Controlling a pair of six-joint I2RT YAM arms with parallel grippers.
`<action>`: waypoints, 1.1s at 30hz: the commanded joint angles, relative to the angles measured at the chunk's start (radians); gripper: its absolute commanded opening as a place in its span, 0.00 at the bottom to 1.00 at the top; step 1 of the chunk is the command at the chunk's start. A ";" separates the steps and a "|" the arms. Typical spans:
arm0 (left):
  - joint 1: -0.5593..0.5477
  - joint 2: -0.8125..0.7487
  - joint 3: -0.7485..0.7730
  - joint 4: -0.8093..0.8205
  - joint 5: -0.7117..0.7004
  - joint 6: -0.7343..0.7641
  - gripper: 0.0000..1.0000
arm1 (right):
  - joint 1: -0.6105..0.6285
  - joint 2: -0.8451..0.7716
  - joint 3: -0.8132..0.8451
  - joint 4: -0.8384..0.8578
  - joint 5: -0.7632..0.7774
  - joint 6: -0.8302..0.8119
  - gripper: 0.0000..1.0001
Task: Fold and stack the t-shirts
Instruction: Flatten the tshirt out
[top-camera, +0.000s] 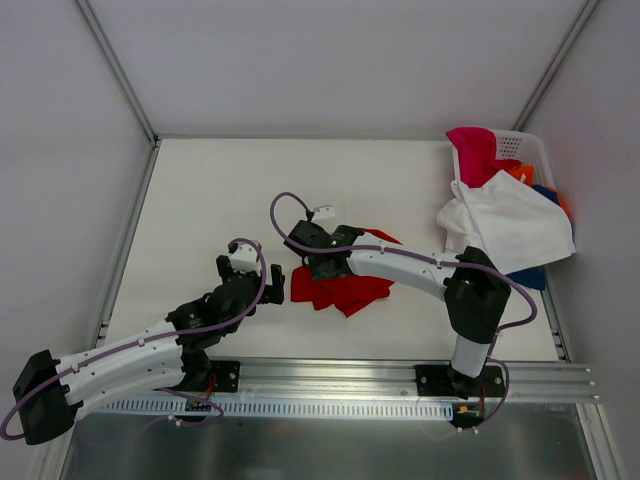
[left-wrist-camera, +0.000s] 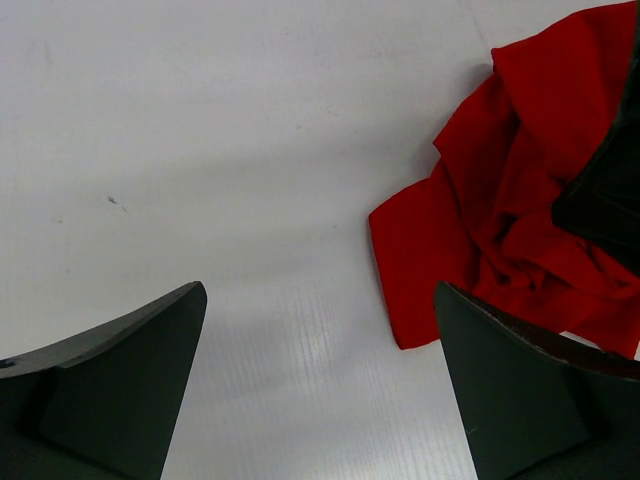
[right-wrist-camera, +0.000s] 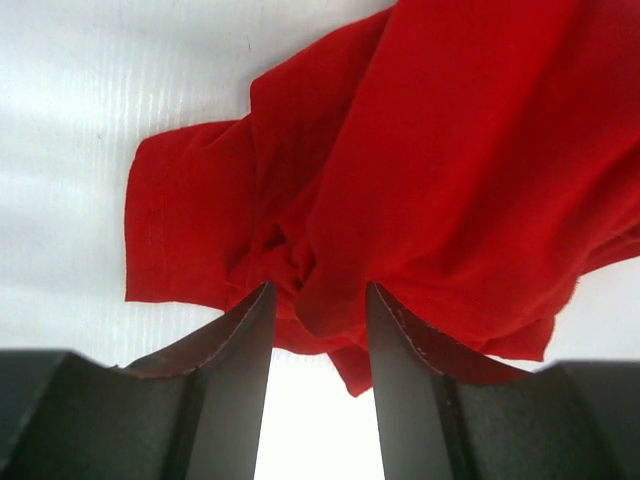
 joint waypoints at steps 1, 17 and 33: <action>0.006 -0.011 0.026 0.014 0.004 0.016 0.99 | 0.002 0.019 0.036 0.019 -0.028 0.022 0.44; 0.006 -0.022 0.023 0.014 0.008 0.017 0.99 | 0.002 0.009 -0.002 -0.001 0.023 0.031 0.17; 0.006 -0.011 0.026 0.014 0.010 0.017 0.99 | 0.011 -0.174 0.117 -0.177 0.136 -0.061 0.01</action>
